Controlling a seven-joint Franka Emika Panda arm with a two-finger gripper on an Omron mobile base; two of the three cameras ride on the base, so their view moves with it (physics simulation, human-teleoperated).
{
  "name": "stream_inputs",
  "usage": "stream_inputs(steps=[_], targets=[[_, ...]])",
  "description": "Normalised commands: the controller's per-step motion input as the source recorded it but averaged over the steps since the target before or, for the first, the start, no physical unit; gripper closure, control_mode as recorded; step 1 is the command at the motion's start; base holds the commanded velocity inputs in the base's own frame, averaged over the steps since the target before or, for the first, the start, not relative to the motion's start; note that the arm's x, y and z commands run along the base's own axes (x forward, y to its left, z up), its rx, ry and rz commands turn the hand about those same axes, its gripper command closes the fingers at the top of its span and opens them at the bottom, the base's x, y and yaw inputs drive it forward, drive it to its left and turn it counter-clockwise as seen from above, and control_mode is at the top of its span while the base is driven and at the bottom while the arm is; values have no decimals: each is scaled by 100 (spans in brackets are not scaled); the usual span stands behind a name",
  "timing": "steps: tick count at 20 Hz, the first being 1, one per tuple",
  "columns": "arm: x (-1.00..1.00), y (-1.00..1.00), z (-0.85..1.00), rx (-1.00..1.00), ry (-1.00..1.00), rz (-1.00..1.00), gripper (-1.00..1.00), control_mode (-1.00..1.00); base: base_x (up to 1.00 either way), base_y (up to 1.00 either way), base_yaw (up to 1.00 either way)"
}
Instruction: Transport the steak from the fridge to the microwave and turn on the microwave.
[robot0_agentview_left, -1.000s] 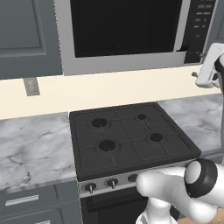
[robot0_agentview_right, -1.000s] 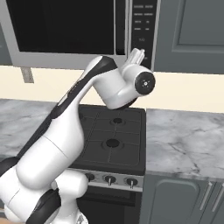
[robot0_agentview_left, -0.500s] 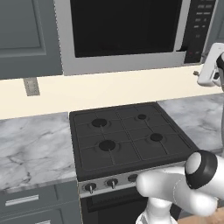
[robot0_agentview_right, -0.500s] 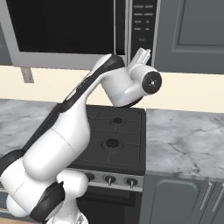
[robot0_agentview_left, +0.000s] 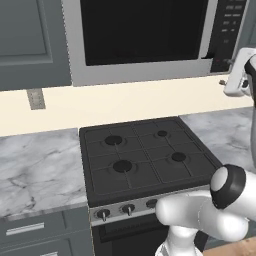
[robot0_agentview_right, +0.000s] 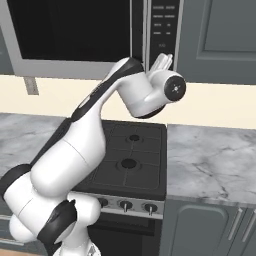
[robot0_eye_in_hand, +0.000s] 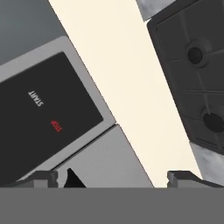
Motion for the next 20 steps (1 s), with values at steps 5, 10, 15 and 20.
stream_inputs(steps=[5, 10, 15, 20], targets=[[13, -1, 0, 0, 0, 2, -100, -100, 0, 0, 0], [13, -2, -5, 0, 2, 3, -100, -100, 0, 0, 0], [14, -16, -5, 0, 3, 2, -100, -100, 0, 0, 0], [11, -17, -2, 0, 0, 4, -100, -100, 0, 0, 0]])
